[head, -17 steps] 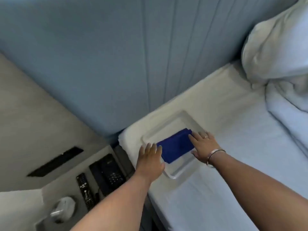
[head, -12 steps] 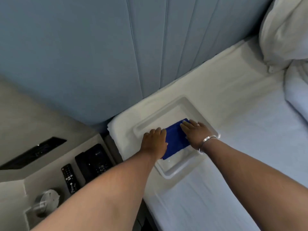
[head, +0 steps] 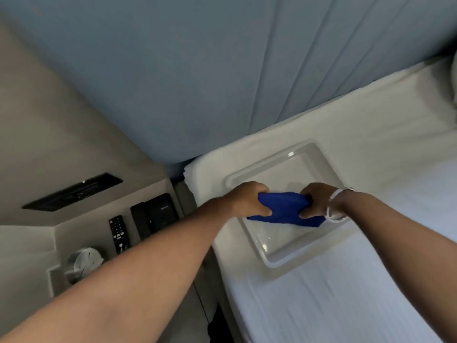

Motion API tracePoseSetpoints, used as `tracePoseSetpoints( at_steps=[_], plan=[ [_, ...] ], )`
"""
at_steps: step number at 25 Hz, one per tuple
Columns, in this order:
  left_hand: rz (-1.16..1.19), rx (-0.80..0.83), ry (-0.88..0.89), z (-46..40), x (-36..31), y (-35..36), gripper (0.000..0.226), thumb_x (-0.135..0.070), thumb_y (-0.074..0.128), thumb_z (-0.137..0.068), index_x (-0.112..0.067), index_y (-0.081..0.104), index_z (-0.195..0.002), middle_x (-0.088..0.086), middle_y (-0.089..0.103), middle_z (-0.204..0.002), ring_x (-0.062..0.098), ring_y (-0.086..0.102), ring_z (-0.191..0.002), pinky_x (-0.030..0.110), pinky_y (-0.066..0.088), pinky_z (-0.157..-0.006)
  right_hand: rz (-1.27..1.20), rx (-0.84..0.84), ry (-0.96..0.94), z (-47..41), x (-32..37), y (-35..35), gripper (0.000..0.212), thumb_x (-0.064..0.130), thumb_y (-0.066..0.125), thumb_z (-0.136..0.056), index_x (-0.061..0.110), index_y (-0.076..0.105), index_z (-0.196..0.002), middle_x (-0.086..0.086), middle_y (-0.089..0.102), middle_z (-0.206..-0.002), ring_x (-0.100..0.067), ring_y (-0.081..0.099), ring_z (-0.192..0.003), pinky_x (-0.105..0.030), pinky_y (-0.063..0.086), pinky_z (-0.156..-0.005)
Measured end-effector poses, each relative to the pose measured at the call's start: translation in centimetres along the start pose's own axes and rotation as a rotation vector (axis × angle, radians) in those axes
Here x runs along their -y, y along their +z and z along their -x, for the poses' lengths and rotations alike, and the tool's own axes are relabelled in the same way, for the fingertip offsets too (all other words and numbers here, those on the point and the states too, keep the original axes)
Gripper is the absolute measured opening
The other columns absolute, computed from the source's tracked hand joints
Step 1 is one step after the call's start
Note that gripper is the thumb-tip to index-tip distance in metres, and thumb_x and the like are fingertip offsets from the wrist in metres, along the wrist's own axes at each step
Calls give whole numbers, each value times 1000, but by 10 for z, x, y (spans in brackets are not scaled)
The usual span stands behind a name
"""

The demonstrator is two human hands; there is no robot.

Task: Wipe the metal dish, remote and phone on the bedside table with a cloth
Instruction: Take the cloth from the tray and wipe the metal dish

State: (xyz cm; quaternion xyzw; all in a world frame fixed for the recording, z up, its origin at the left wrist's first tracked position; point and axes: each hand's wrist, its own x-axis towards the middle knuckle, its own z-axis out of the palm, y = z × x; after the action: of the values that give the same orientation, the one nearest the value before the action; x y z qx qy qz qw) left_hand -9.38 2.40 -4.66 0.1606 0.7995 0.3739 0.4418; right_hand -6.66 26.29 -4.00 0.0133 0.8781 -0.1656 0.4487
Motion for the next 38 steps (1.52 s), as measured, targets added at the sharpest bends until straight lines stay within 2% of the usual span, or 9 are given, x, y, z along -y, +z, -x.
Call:
tracePoseSetpoints(
  at_steps=[4, 8, 13, 15, 18, 22, 28, 34, 38],
  plan=[
    [787, -47, 90, 104, 53, -70, 28, -19, 76, -84, -15, 69, -111, 4, 74, -111, 22, 69, -107, 35, 56, -91, -467, 45, -142, 47, 96, 0, 26, 30, 75, -64, 15, 68, -85, -6, 73, -81, -19, 67, -78, -35, 53, -71],
    [1037, -222, -5, 192, 153, -112, 36, -28, 72, -84, -17, 69, -117, 9, 73, -117, 26, 67, -110, 41, 54, -90, -978, 345, -315, 45, 246, 47, 42, 22, 75, -74, 17, 66, -115, -6, 74, -107, -20, 70, -97, -25, 55, -72],
    [688, -786, -519, 284, 356, -130, 13, -22, 61, -95, -11, 66, -89, 14, 70, -97, 29, 66, -83, 31, 50, -63, -1157, 191, -5, -30, 438, 183, 27, 6, 68, -83, 4, 63, -109, -24, 67, -115, -35, 67, -97, -46, 55, -83],
    [364, -815, -857, 313, 450, -109, 23, -21, 61, -91, 2, 66, -89, 28, 68, -102, 38, 66, -93, 39, 48, -70, -1009, 149, 61, -55, 479, 228, 17, 11, 68, -84, 12, 63, -100, -22, 67, -114, -36, 64, -100, -51, 51, -90],
    [509, -711, -997, 323, 524, -63, 43, -33, 66, -89, 9, 69, -95, 29, 70, -99, 39, 69, -95, 42, 55, -79, -741, 91, 167, -76, 495, 268, 26, 21, 65, -84, 15, 58, -109, -13, 63, -108, -32, 61, -92, -43, 50, -83],
    [742, -785, -854, 285, 550, -35, 35, -36, 73, -81, -4, 74, -94, 18, 74, -89, 34, 73, -79, 46, 62, -71, -643, -24, 178, -76, 486, 280, 10, 22, 65, -84, 22, 56, -89, -4, 64, -93, -22, 59, -78, -31, 44, -63],
    [1165, -918, -650, 292, 497, -52, 14, -14, 70, -75, -8, 58, -82, 9, 60, -75, 19, 61, -60, 36, 60, -53, -419, -220, -43, -10, 498, 218, 8, 15, 66, -82, 14, 60, -87, -15, 68, -92, -36, 63, -84, -48, 54, -78],
    [1616, -866, -11, 400, 351, -95, 48, -9, 60, -77, -37, 57, -116, 3, 64, -117, 30, 68, -101, 51, 60, -76, 107, -596, -473, 103, 568, 128, 21, 17, 59, -80, 18, 40, -70, 0, 49, -57, -22, 46, -51, -29, 29, -46],
    [1575, -769, 469, 472, 252, -134, 63, -13, 64, -76, -35, 53, -134, 11, 60, -135, 34, 64, -113, 57, 54, -86, 353, -642, -780, 187, 619, 93, 22, 12, 57, -76, 13, 59, -98, -12, 67, -108, -38, 62, -94, -36, 46, -65]
  ],
)
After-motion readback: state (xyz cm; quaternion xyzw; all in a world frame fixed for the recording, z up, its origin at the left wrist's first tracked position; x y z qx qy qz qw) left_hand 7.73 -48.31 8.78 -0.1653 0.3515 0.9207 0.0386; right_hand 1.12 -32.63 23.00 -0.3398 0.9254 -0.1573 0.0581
